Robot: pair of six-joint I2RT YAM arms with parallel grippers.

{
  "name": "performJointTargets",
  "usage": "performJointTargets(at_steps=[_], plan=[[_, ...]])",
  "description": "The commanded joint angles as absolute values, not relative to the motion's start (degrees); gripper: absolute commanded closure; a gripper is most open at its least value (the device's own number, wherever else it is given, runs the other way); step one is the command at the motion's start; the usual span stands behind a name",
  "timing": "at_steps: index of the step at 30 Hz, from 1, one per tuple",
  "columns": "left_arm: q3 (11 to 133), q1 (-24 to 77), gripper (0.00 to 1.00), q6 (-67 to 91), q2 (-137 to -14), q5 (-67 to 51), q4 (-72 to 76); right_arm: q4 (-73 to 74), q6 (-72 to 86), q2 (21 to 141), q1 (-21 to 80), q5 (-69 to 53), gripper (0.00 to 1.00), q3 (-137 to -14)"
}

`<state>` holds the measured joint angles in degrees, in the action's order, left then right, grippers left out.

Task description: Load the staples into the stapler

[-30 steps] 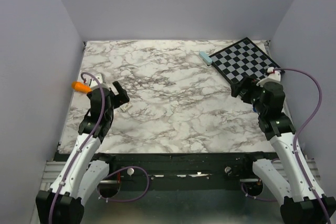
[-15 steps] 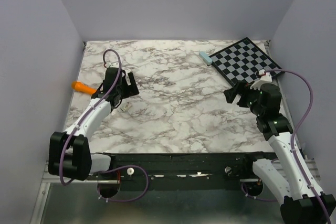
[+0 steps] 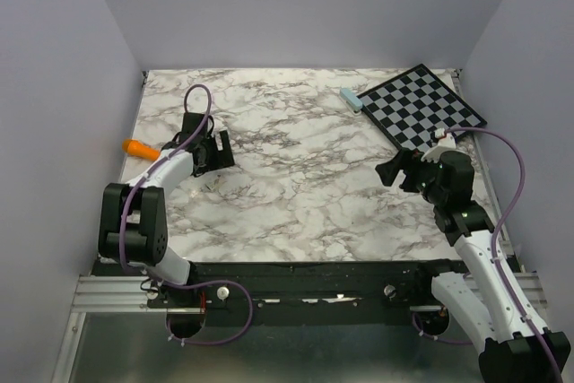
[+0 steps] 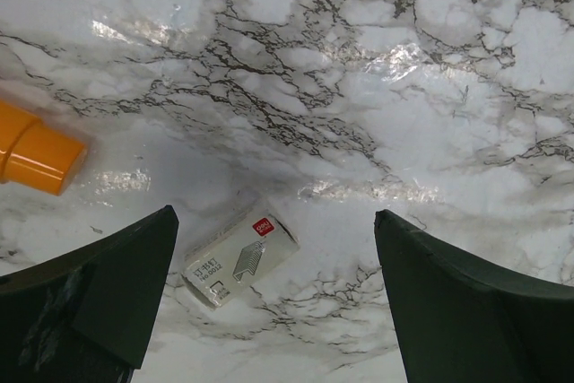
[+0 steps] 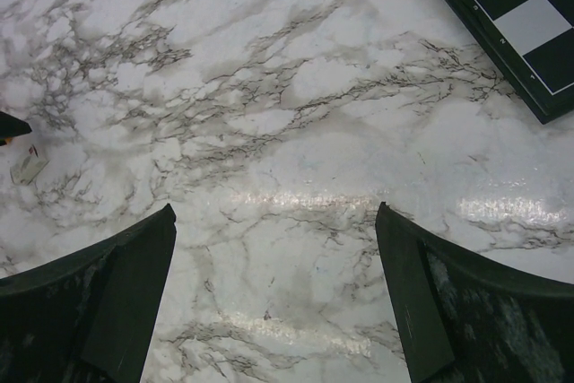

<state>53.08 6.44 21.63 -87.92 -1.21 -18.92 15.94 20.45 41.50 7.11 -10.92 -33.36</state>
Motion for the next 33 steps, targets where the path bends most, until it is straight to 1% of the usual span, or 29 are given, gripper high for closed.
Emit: performJointTargets(at_steps=[1, 10, 14, 22, 28, 33], plan=[[54.7, 6.2, 0.01, 19.9, -90.3, -6.6, -21.2, 14.3, 20.2, 41.0, 6.9, -12.8, 0.00, -33.2], [53.6, 6.2, 0.01, 21.2, -92.2, -7.9, -22.0, 14.2, 19.6, 40.0, 6.9, -13.7, 0.00, -32.6], [53.7, 6.2, 0.01, 22.3, -92.9, -10.7, -23.0, 14.1, 19.6, 39.5, 6.9, -13.8, 0.00, -32.5], [49.2, 6.6, 0.01, 25.7, -89.9, -15.5, -22.7, 14.1, 19.3, 38.9, 6.9, -14.0, 0.00, -32.5], [45.4, 8.8, 0.01, 30.8, -86.9, -19.1, -19.2, 14.2, 19.4, 39.2, 6.9, -14.1, 0.00, -32.5], [43.4, 12.7, 0.01, 37.5, -85.5, -21.3, -13.9, 14.1, 19.6, 39.2, 6.9, -14.4, 0.00, -32.6]])
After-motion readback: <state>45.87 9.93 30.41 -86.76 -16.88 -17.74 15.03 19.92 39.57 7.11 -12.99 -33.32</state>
